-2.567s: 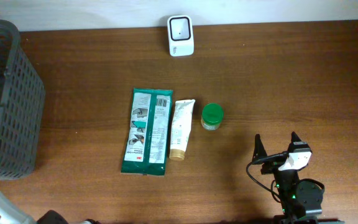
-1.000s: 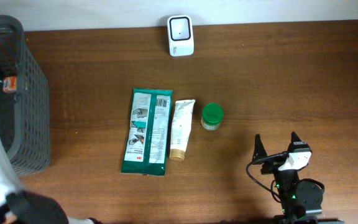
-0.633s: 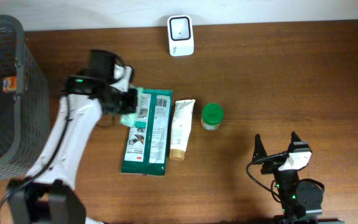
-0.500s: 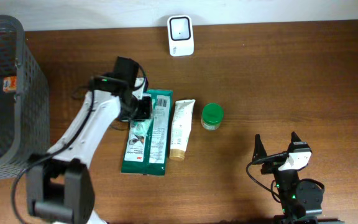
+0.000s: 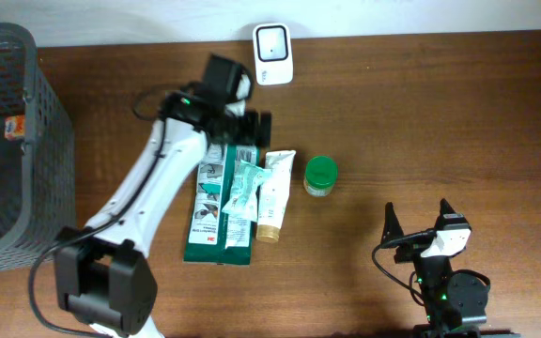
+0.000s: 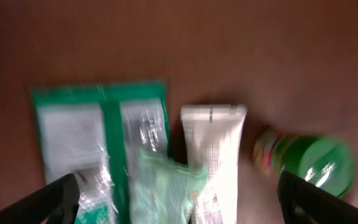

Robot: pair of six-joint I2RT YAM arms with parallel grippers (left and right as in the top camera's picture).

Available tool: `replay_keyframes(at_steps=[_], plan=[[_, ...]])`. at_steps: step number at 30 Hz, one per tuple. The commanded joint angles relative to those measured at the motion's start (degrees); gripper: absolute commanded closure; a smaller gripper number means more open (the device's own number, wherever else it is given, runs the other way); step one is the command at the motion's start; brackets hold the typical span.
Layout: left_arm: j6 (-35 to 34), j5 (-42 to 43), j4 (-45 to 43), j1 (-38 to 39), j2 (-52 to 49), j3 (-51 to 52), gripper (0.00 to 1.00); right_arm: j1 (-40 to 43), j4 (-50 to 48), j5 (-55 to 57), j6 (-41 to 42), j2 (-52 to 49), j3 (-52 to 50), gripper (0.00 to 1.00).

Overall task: Scan the item barcode
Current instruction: 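Drop the pale green pouch onto the green packet and withdraw, then grasp the orange Kleenex tissue pack in the basket with the left gripper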

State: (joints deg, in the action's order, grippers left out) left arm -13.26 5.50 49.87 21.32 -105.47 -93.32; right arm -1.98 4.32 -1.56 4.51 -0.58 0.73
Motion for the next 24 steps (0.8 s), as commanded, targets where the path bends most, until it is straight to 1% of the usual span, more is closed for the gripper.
replay_keyframes(at_steps=[1, 2, 4, 5, 6, 7, 8, 9, 10, 11, 14, 16, 18, 21, 24], plan=[[9.77, -0.83, 7.69, -6.38, 1.25, -18.34, 0.01, -0.26, 0.11, 0.26, 0.26, 0.33, -0.42, 0.02], [9.97, -0.87, 10.75, -9.68, 1.25, -24.55, 0.01, -0.26, 0.11, 0.26, 0.26, 0.33, -0.42, 0.02], [9.88, -0.85, 14.75, -18.64, 1.25, -35.52, 0.00, -0.26, 0.11, 0.26, 0.26, 0.33, -0.42, 0.02], [9.62, -0.85, 15.72, -26.12, 1.25, -41.44, 0.03, -0.26, 0.11, 0.26, 0.26, 0.33, -0.42, 0.02], [9.11, -0.83, 15.76, -29.90, 1.25, -43.47, 0.03, -0.26, 0.11, 0.26, 0.26, 0.33, -0.42, 0.02], [8.11, -0.87, 15.74, -36.06, 1.25, -45.31, 0.07, -0.26, 0.11, 0.26, 0.26, 0.33, -0.42, 0.02], [6.32, -0.87, 15.72, -40.17, 1.25, -45.48, 0.04, -0.26, 0.11, 0.26, 0.26, 0.33, -0.42, 0.02], [4.11, -0.87, 15.80, -44.72, 1.03, -45.42, 0.03, -0.26, 0.11, 0.26, 0.26, 0.33, -0.42, 0.02], [1.33, -0.83, 15.82, -49.72, 0.33, -45.07, 0.04, -0.26, 0.11, 0.26, 0.26, 0.33, -0.42, 0.01], [0.42, -0.81, 15.85, -53.07, -0.72, -44.30, 0.05, -0.26, 0.11, 0.26, 0.26, 0.33, -0.42, 0.02], [1.57, -0.87, 16.92, -57.33, -4.74, -40.68, 0.11, -0.26, 0.11, 0.26, 0.26, 0.33, -0.42, 0.02], [5.95, -1.70, 16.68, -58.16, -9.94, -35.85, 0.15, -0.26, 0.11, 0.26, 0.26, 0.33, -0.42, 0.02], [11.23, -2.32, 13.99, -58.25, -14.88, -32.74, 0.20, -0.26, 0.11, 0.26, 0.26, 0.33, -0.42, 0.02], [13.38, -2.32, 10.86, -58.25, -20.52, -32.28, 0.20, -0.26, 0.11, 0.26, 0.26, 0.33, -0.42, 0.02], [15.72, -2.86, 9.07, -58.25, -23.67, -32.28, 0.22, -0.26, 0.11, 0.26, 0.26, 0.33, -0.42, 0.02]])
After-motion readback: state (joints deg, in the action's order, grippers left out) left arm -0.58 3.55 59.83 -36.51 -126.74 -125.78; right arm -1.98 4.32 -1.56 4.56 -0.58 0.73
